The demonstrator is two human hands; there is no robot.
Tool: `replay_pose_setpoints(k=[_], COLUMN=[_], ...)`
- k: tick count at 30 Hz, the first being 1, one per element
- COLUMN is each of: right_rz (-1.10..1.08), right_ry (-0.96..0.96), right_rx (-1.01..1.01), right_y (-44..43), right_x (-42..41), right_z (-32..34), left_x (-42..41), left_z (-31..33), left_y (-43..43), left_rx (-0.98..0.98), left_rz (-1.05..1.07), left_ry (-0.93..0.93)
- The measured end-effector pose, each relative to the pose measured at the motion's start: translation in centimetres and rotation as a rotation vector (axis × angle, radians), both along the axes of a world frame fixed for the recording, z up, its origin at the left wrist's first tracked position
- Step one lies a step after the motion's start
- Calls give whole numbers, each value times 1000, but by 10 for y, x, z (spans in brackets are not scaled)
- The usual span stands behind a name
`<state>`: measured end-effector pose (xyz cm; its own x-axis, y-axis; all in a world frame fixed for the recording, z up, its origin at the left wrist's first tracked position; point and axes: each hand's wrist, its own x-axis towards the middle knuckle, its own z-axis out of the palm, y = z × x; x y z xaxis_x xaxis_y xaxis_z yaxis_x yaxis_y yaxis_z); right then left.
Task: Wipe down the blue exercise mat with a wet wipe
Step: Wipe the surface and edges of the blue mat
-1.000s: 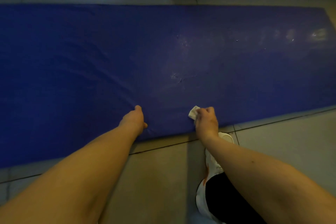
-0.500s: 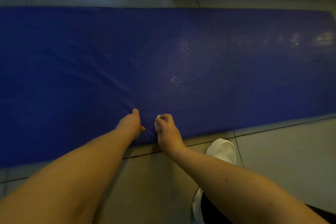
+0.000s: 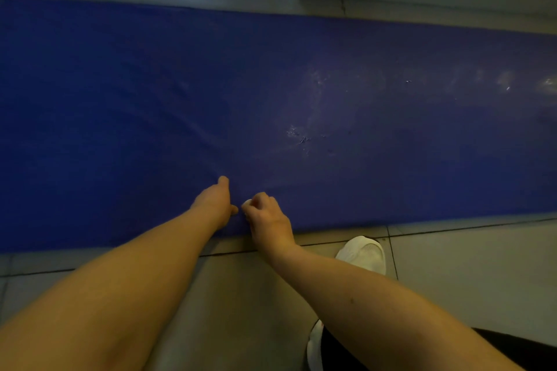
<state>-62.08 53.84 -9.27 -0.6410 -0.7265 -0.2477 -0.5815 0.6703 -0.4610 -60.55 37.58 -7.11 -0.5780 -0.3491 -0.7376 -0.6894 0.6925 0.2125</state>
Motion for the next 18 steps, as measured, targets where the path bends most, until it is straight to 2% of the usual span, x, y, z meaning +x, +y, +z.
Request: replay_pose_setpoints(k=[3,6,8,14,16,18], right_rz=[50,81,-70,-772,-802,-680], right_ry=[-51,-23,-18,54,62,21], right_rx=[1,21,6,92,77,19], right_y=[-2,6,24,73,56,24], right_x=[-11,-38,-69,-131,-120,-94], right_z=[0,4,3,3,3,2], left_x=[-1,0,-1,0,-1,1], left_z=[2,6,5,3,2,1], left_y=[1,1,0,0,-2,-3], left_rx=[15,36,59,69,74,86], left_rz=[14,24,30,13,5,0], left_ry=[-2,-20,-17,-6,2,16])
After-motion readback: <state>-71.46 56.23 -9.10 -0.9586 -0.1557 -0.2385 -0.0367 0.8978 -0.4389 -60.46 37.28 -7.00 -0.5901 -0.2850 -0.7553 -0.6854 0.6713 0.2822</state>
